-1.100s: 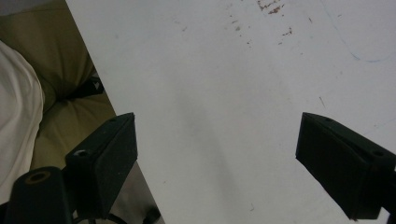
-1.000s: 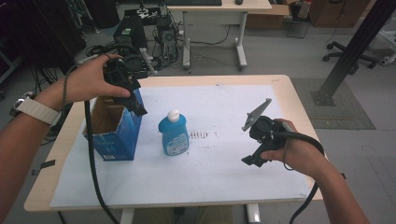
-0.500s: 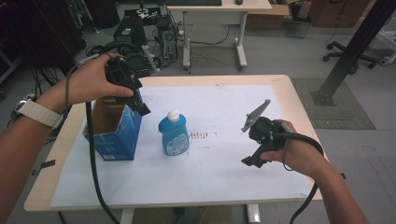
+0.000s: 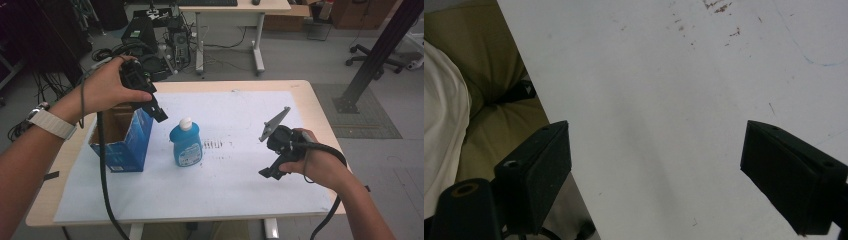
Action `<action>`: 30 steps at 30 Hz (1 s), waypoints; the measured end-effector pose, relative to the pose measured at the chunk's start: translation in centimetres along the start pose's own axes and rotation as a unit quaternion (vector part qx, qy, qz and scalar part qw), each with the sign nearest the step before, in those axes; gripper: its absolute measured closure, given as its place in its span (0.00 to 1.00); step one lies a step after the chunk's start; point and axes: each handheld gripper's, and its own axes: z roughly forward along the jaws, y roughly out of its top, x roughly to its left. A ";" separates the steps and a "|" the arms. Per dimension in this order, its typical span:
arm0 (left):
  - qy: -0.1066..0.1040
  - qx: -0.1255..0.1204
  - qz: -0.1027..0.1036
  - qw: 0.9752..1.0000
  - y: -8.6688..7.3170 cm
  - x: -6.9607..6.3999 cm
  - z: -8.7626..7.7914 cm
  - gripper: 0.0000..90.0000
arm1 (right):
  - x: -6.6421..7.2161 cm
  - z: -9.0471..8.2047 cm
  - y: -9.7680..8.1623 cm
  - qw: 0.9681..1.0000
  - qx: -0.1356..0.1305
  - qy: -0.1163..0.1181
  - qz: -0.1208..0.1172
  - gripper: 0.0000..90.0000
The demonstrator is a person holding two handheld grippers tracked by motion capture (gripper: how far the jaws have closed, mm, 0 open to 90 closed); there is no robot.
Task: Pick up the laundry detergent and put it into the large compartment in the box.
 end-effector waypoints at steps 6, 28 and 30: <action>-0.002 0.001 -0.001 1.000 0.5 -0.2 0.2 0.09 | 0.0 0.1 -0.2 1.000 0.003 0.001 -0.001 0.15; -0.029 0.007 0.004 1.000 1.9 0.1 2.7 0.05 | -0.1 0.3 -0.5 1.000 0.002 0.003 0.001 0.14; -0.035 0.006 0.010 0.999 2.0 0.2 2.9 0.05 | -0.1 0.3 -0.6 1.000 0.001 0.003 0.002 0.15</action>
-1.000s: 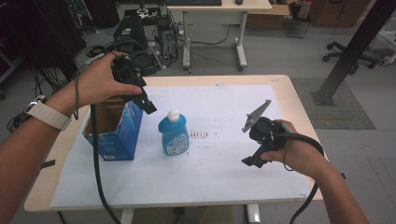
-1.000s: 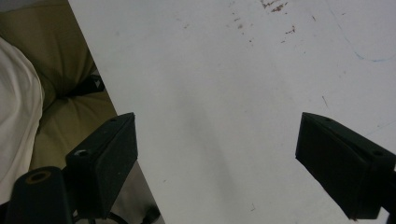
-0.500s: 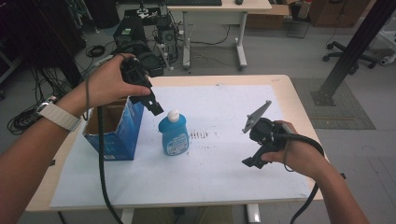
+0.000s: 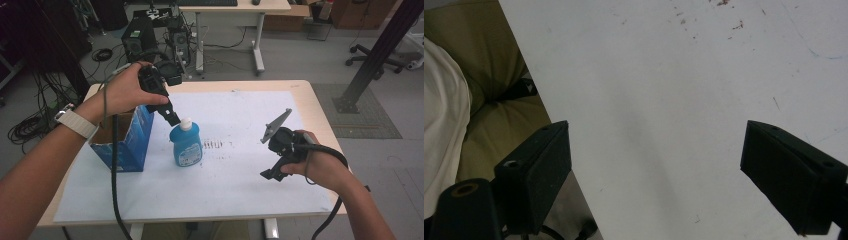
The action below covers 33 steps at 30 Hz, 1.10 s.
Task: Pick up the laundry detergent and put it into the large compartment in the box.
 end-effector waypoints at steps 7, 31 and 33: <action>-0.006 0.002 0.007 1.000 0.5 0.3 0.6 0.06 | -0.1 0.1 -0.1 1.000 -0.001 0.001 0.001 0.15; -0.023 0.009 0.017 1.000 1.0 0.9 3.8 0.08 | -0.3 0.3 -0.5 1.000 0.001 0.001 0.005 0.15; -0.025 0.007 0.018 1.000 1.0 1.0 4.0 0.08 | -0.3 0.3 -0.5 1.000 0.001 0.001 0.005 0.15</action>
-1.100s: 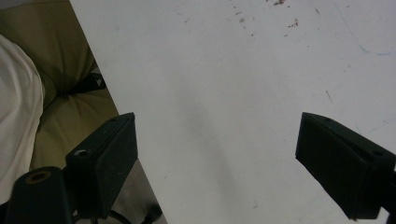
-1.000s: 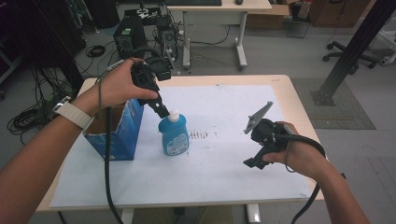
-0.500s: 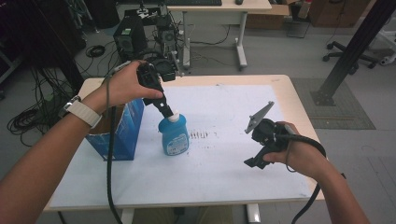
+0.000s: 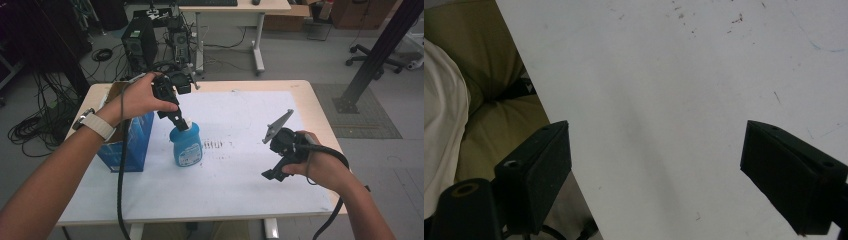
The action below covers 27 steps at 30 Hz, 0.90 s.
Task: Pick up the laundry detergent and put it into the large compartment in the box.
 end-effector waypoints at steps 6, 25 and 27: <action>-0.002 -0.001 0.003 1.000 0.0 0.1 0.5 0.09 | 0.0 -0.1 0.0 1.000 0.000 0.000 0.000 0.15; -0.004 0.001 0.004 1.000 0.0 0.1 2.1 0.09 | 0.0 0.1 -0.3 1.000 0.002 0.001 0.004 0.15; -0.003 -0.001 0.004 1.000 0.1 0.1 2.2 0.09 | -0.1 0.2 -0.3 1.000 0.001 0.001 0.004 0.15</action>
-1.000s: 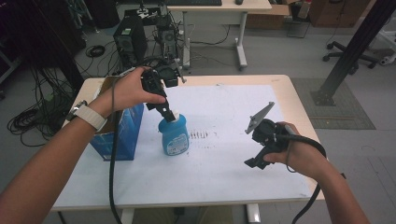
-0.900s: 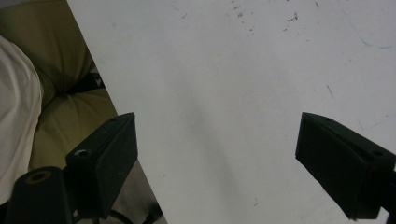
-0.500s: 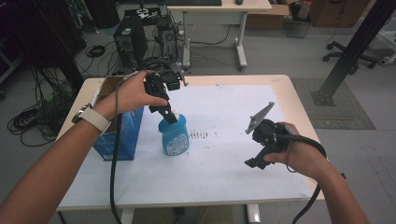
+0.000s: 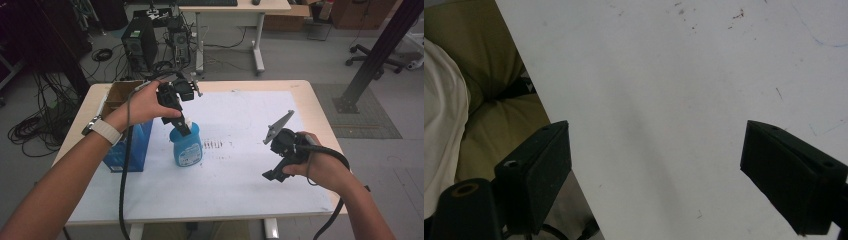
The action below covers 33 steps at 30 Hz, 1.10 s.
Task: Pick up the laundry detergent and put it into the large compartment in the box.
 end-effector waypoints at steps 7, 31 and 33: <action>0.006 0.007 -0.001 1.000 0.2 -0.1 0.4 0.09 | 0.0 0.1 0.0 1.000 0.001 0.001 0.000 0.15; 0.000 0.005 -0.011 1.000 -0.1 0.0 3.3 0.09 | -0.1 0.4 -0.3 1.000 0.001 0.005 0.002 0.15; 0.001 0.006 -0.011 1.000 0.0 0.0 3.4 0.09 | -0.1 0.4 -0.3 1.000 0.001 0.006 0.003 0.15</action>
